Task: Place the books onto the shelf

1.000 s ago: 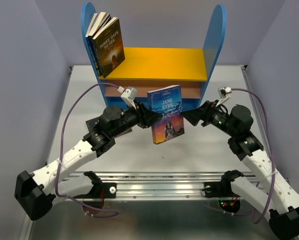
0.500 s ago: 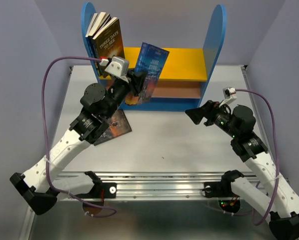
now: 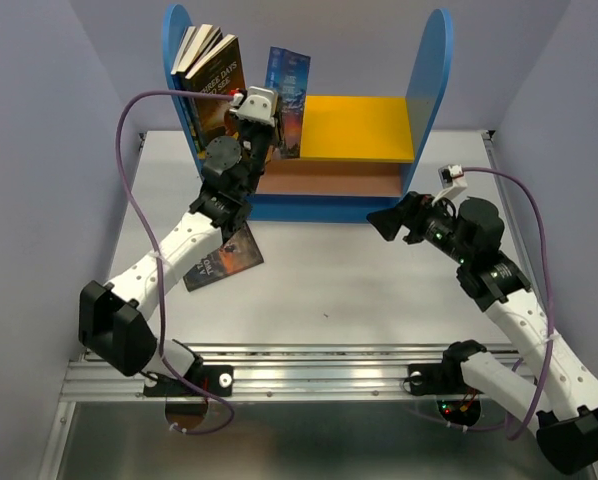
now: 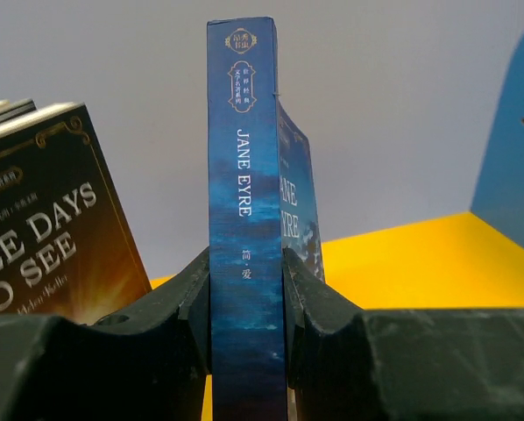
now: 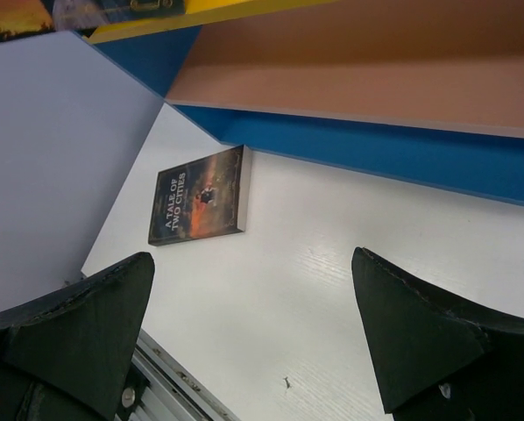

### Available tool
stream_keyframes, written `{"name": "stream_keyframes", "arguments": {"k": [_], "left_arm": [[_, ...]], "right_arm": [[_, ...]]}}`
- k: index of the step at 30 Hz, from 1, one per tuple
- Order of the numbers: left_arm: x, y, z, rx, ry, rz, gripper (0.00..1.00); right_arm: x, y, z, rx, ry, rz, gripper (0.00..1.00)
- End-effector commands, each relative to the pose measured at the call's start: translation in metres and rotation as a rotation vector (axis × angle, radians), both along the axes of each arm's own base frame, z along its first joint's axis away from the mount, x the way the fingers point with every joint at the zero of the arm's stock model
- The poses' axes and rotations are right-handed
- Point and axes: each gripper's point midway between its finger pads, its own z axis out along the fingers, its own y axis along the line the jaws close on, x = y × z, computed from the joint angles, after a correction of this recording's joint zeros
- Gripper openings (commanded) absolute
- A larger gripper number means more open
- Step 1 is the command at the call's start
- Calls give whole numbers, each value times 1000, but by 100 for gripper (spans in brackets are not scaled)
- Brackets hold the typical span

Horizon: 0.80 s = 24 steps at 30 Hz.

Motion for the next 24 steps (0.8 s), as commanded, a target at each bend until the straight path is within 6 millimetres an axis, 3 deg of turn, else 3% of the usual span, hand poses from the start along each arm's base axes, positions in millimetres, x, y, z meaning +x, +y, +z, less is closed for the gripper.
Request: {"name": "stream_keyframes", "arguments": {"k": [1,3,6,10,16,24], "left_arm": [[-47,44,164,-268,-484,21,0],[-46,53,184,-293,-527,27,0],[-19,47,180,-284,-521,23,0],[-1,44,177,-283,-540,26,0],[18,39,152,-239,-571,46,0],[6,53,103,-271,-615,67,0]], "right_arm": [[4,3,30,-2,-84,13,100],[5,3,33,-5,-89,12,100],[8,3,33,-19,-97,8,100],[12,-1,36,-34,-112,-17,100],[14,-4,37,-43,-119,-33,100],[12,-4,34,-40,-100,-35,100]]}}
